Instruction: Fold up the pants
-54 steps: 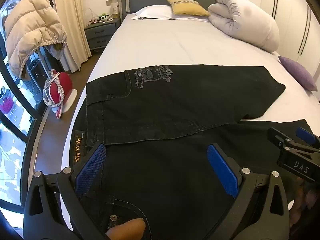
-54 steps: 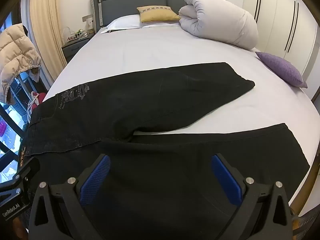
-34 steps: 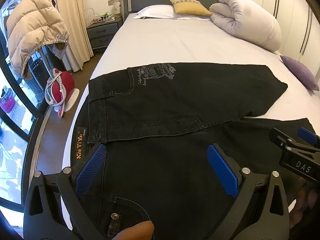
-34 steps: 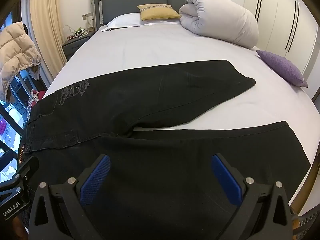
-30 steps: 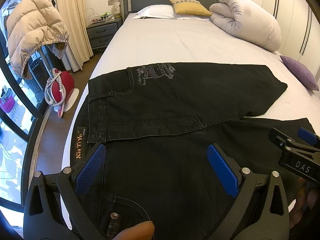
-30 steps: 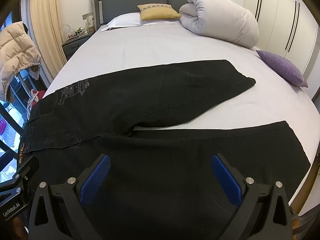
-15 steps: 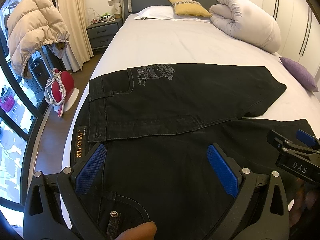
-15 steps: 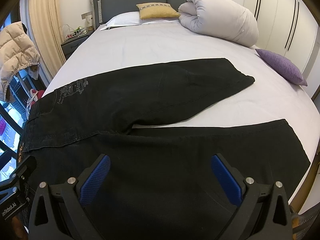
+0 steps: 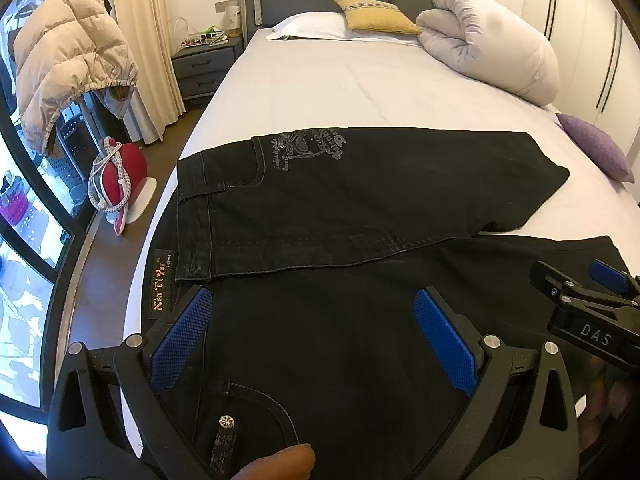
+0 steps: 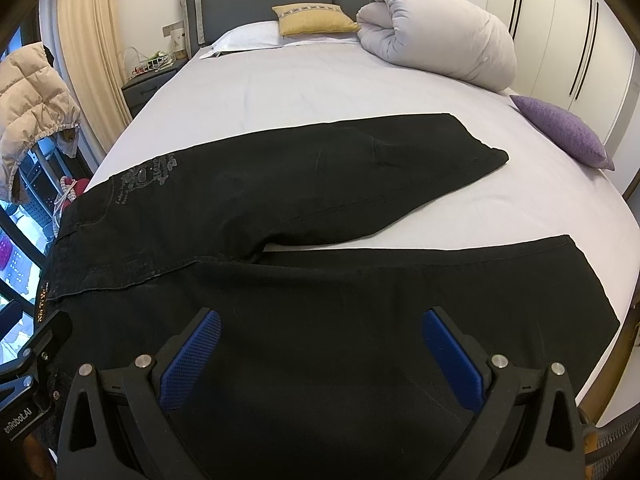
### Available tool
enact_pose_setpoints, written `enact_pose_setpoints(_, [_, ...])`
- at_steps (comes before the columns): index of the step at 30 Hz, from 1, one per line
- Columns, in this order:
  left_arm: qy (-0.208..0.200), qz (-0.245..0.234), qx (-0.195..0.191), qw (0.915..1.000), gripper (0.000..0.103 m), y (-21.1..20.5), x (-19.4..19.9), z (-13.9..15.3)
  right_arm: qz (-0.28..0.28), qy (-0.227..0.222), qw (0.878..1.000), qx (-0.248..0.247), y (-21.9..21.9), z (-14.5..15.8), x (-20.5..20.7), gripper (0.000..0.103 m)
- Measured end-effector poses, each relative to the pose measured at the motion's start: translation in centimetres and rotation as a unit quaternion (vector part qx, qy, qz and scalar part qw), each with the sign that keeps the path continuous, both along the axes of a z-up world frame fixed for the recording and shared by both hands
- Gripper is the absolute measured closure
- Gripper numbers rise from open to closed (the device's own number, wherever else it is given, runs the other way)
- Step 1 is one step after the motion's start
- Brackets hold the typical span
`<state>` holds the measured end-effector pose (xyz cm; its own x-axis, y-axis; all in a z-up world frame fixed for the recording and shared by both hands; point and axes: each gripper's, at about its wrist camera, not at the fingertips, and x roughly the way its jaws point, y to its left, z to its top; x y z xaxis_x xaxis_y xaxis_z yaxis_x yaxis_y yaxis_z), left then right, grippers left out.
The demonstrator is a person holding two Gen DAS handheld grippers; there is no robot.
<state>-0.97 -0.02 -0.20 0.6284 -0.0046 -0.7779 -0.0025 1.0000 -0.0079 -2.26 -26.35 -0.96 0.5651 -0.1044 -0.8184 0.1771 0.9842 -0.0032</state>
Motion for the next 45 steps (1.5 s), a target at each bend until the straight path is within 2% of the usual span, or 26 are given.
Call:
enact_pose_setpoints(21, [-0.018, -0.003, 0.002, 0.9998, 0.000, -1.1, -3.5, 3.9, 0.009, 0.004, 1.000, -0.010, 0.6, 2.0, -1.7, 0.000])
enact_pose_setpoints(45, [-0.005, -0.003, 0.003, 1.0000, 0.000, -1.3, -3.6, 4.2, 0.014, 0.007, 1.000, -0.012, 0.8, 1.9, -2.0, 0.000])
